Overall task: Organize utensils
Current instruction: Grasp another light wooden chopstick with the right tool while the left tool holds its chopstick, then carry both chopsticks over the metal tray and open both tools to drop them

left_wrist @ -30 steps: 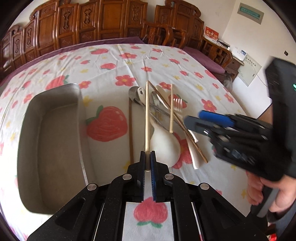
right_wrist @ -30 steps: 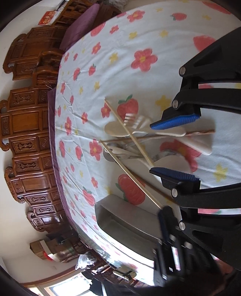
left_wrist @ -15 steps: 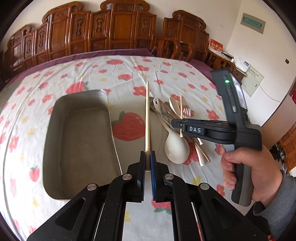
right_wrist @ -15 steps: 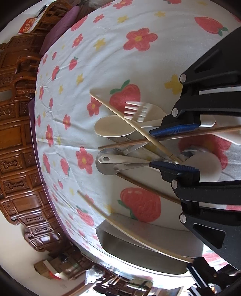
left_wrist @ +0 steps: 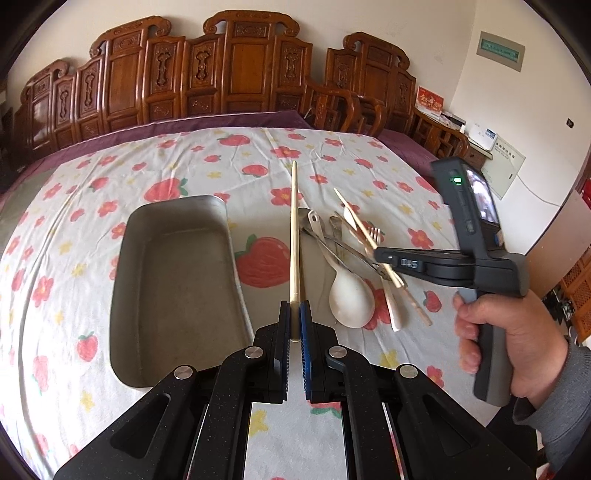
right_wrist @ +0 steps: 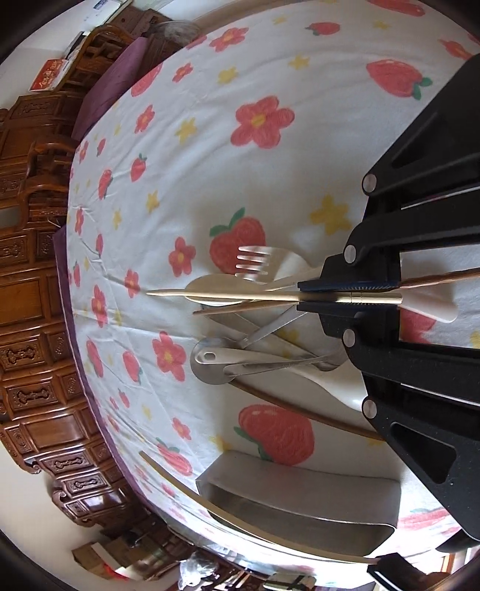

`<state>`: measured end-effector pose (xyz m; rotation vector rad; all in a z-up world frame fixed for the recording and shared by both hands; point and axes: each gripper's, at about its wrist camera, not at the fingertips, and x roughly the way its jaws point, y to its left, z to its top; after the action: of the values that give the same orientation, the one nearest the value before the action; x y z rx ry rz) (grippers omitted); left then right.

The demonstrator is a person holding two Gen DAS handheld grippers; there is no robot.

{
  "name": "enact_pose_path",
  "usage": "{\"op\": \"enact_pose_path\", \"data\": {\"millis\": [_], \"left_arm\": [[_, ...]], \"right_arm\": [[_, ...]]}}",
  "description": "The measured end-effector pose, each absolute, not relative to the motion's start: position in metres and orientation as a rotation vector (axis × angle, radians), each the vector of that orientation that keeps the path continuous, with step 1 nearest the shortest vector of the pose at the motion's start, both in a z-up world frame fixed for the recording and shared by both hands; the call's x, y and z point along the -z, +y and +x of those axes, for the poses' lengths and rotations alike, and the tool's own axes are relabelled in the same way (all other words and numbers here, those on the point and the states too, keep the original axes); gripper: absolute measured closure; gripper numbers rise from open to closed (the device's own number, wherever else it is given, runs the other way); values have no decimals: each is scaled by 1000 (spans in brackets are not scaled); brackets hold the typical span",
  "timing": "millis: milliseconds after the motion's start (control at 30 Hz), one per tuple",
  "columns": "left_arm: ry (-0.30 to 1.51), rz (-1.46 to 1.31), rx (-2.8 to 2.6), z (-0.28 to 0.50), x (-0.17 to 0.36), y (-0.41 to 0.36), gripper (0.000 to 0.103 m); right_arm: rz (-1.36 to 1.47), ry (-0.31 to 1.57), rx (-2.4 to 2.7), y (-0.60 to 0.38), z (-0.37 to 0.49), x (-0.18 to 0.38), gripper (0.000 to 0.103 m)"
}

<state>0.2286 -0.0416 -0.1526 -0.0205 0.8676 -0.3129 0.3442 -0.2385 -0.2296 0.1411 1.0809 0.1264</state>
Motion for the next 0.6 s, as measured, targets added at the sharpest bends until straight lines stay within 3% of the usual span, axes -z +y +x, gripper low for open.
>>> {"op": "enact_pose_path", "data": {"millis": [600], "left_arm": [[857,-16,252,221,145,-14,99]], "right_arm": [[115,1000,-224,-231,318,196,97]]}}
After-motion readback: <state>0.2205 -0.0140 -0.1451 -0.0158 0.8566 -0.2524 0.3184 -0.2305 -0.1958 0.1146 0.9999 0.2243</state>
